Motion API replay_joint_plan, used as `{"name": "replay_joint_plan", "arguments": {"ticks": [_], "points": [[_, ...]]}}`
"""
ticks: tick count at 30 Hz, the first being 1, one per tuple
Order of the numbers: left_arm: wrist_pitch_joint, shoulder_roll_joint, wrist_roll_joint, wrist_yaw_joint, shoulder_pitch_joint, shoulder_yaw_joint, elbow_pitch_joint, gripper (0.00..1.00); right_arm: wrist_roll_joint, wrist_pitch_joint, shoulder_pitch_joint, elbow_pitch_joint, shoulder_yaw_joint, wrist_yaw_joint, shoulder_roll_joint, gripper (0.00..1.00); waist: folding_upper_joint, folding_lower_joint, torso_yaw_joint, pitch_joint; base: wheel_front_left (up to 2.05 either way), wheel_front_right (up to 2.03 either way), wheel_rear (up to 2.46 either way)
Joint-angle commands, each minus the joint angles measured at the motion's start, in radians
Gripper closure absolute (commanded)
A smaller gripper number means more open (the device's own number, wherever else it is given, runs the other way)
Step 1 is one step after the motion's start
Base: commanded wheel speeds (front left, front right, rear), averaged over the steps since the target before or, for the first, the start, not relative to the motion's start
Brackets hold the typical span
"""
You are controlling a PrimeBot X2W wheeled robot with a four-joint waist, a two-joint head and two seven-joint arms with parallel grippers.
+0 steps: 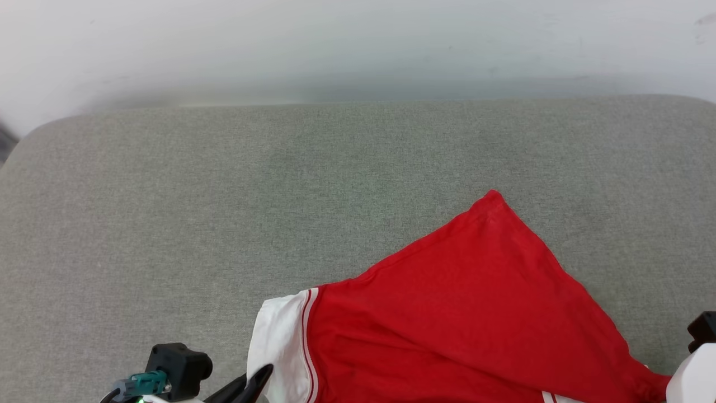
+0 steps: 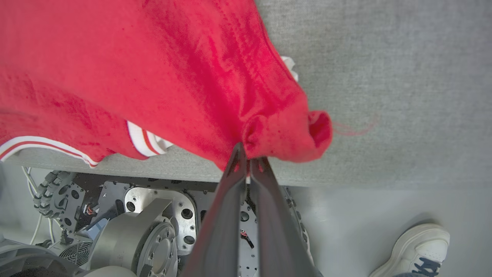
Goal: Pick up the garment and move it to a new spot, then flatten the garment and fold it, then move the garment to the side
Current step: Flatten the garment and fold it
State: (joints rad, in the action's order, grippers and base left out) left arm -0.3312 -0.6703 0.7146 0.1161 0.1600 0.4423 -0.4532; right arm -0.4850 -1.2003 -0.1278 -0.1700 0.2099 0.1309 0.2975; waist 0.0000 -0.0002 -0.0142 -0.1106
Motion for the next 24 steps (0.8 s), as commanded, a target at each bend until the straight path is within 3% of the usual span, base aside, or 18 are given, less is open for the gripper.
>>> {"name": "replay_joint_plan", "arguments": {"ticks": [1, 13, 19, 24], "points": [[-0.001, 0.003, -0.007, 0.007, 0.006, -0.001, -0.007, 1.00, 0.003, 0.018, 0.000, -0.005, -0.015, 0.000, 0.016, 0.00, 0.0000, 0.0002, 0.001, -0.003, 0.00, 0.00, 0.00], [0.000, 0.001, -0.036, 0.006, -0.030, 0.009, -0.039, 1.00, -0.064, 0.018, 0.169, -0.077, -0.079, 0.000, 0.097, 0.00, 0.0000, 0.0002, -0.045, -0.065, 0.00, 0.00, 0.00], [-0.006, 0.000, -0.052, -0.007, -0.069, 0.018, -0.068, 1.00, -0.057, -0.035, 0.342, -0.091, -0.105, 0.000, 0.087, 0.00, 0.0000, 0.0002, -0.100, -0.130, 0.00, 0.00, 0.00], [-0.013, 0.006, -0.073, -0.020, -0.113, 0.030, -0.090, 1.00, -0.006, -0.068, 0.493, -0.027, -0.146, 0.000, 0.070, 0.00, 0.0000, 0.0002, -0.156, -0.199, 0.00, 0.00, 0.00]]}}
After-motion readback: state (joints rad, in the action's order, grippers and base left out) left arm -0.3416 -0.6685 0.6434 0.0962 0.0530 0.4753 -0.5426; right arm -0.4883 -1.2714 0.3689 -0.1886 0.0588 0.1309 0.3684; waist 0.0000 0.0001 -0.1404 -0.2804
